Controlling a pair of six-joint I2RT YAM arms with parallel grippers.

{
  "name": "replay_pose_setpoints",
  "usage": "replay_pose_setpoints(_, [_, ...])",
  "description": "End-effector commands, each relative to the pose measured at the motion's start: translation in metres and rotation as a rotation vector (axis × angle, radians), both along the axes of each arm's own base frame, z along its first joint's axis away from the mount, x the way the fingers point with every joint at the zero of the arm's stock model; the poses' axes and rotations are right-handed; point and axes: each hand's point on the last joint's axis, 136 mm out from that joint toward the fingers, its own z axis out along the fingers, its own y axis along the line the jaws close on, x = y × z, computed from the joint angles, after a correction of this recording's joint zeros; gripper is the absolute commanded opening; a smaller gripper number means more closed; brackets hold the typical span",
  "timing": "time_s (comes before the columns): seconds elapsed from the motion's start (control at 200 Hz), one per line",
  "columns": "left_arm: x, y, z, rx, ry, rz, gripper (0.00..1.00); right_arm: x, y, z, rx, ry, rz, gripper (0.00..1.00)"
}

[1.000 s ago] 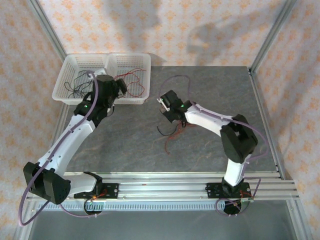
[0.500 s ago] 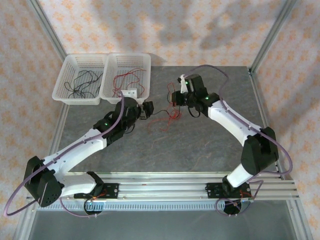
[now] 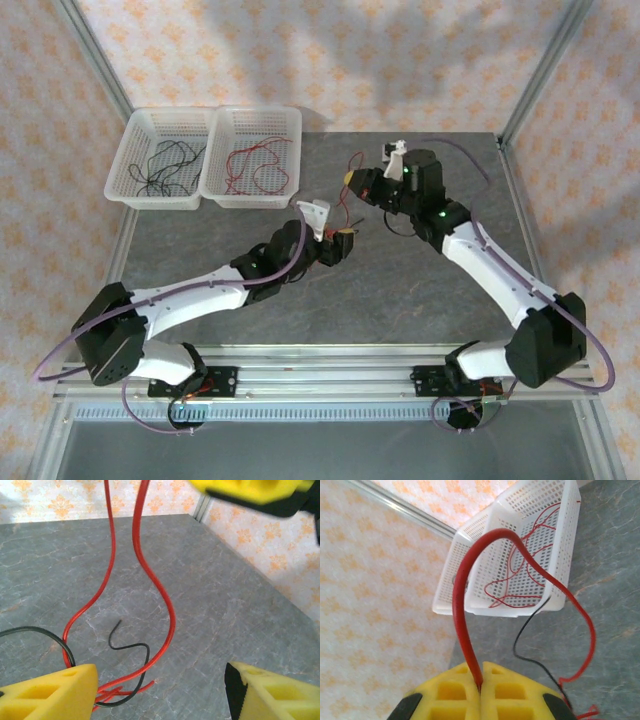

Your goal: Untangle the cables

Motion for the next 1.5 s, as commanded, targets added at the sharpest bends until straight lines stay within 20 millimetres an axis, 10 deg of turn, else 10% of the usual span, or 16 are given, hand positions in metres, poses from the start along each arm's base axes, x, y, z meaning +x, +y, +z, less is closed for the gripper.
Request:
replay_pose_setpoints(0.0, [0.012,0.004,0.012,-0.019,-0.098,0.067,0.69,0.001,-0.004,0.027,0.128,-0.017,-0.044,0.0])
replay_pose_setpoints(0.486, [0.061,0.016,-0.057,0.123,-0.093,0.348,0.65,-0.02,-0.007,0.08,0.285,-0.058,-0.02,0.0])
replay_pose_setpoints(1.026, [0.037,0.06,-0.139,0.122,0.093,0.431,0.64,-0.04,-0.011,0.211,0.276,-0.321,0.047,0.0])
replay_pose_setpoints(1.492, [0.022,0.081,-0.097,0.053,0.023,0.431,0.64,-0.044,-0.007,0.251,0.303,-0.407,0.089,0.0])
